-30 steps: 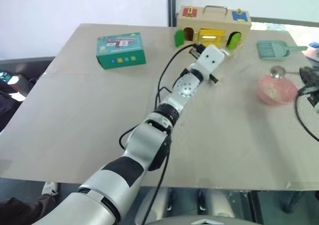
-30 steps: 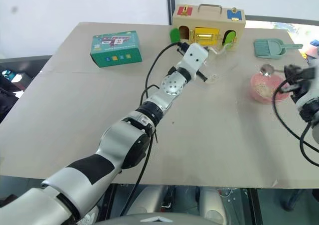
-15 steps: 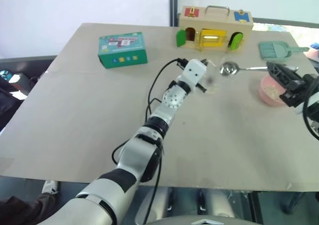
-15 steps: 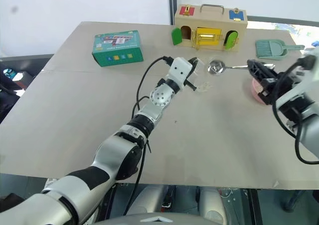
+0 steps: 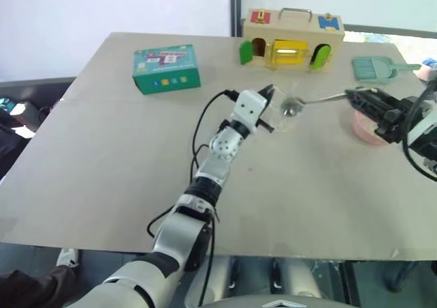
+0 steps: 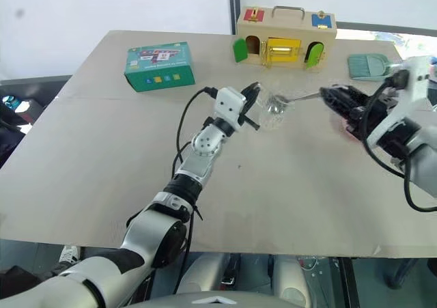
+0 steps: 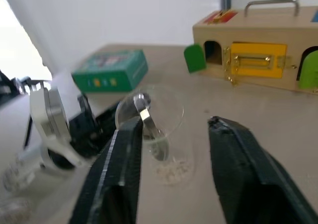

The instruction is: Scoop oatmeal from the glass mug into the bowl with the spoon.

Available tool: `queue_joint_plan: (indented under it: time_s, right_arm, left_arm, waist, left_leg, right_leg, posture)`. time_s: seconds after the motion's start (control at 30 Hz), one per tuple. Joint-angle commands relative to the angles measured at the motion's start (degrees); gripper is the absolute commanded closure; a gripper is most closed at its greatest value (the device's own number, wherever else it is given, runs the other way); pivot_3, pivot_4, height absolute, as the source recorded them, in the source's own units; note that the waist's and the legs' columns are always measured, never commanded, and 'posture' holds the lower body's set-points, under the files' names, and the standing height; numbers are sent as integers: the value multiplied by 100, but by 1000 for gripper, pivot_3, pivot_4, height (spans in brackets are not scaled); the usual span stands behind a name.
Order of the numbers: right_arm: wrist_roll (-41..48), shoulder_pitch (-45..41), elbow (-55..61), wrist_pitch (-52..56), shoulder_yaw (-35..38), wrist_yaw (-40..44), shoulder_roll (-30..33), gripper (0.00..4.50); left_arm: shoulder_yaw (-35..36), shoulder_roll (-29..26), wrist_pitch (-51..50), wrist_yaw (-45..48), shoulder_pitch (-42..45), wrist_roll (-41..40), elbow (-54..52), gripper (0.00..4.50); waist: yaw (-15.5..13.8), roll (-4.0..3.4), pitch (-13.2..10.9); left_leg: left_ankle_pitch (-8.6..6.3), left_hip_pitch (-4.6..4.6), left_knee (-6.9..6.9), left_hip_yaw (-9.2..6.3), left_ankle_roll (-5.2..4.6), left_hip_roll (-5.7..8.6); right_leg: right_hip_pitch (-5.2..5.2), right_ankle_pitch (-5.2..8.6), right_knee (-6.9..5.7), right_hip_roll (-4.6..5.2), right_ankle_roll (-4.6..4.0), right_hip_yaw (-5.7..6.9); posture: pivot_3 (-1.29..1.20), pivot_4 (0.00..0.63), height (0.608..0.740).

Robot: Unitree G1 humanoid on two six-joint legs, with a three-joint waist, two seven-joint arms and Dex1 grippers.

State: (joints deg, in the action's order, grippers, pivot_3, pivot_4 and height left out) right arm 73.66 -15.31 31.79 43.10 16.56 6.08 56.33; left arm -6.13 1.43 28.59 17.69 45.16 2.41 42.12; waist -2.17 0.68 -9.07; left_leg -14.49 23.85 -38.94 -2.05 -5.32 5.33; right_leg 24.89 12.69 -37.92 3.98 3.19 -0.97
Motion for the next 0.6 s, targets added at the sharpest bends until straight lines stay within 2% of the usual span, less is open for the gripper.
queue_joint_plan:
  time_s: [0.03,0.1,0.2,0.33,0.37,0.43,0.6]
  right_arm:
    - [-1152,133,551,-473,-69,400,-23,1151]
    - [-1412,398,870,-904,-81,952,-349,1151]
    - [-2542,974,1200,-1089,-454,1190,-231,1151]
    - [-3376,1970,1411,-1818,-873,1520,-891,1151]
    - [-3563,2174,1363,-1967,-913,1578,-1032,594]
    - [-3888,2594,1290,-2272,-967,1808,-1230,37]
    - [-4469,3052,983,-2879,-968,2182,-1627,37]
  left_arm:
    - [448,-109,-380,453,-186,-822,-455,4500]
    - [703,-293,-484,685,-354,-1178,-576,4500]
    - [960,-544,-577,907,-607,-1482,-724,4500]
    - [1412,-954,-819,1004,-1239,-1845,-1073,4500]
    - [1478,-1033,-807,957,-1372,-1828,-1096,4500]
    - [1568,-1132,-842,805,-1559,-1760,-1089,4500]
    - [1728,-1142,-904,453,-1609,-1702,-824,4500]
  waist:
    - [0,1,0]
    - [17,1,0]
    - [67,-1,2]
    - [102,6,10]
    - [119,6,11]
    - [124,5,12]
    - [121,7,13]
  left_leg:
    - [0,0,0,-1,0,0]
    - [0,1,-3,-4,1,0]
    - [1,0,-5,-6,2,-2]
    - [0,-11,-15,-14,2,-1]
    - [0,-11,-15,-15,2,1]
    - [0,-13,-18,-15,3,2]
    - [-2,-41,-24,-18,4,3]
  right_leg:
    - [0,0,0,0,0,0]
    - [0,0,1,-3,0,3]
    - [2,0,-4,-7,0,2]
    - [-19,0,4,-6,0,7]
    - [-18,0,3,-5,0,6]
    - [-19,0,0,-6,0,6]
    - [-47,-13,1,-6,15,7]
  posture:
    - [0,150,740]
    - [0,150,740]
    - [0,150,740]
    - [0,150,740]
    - [0,150,740]
    - [0,150,740]
    - [0,150,740]
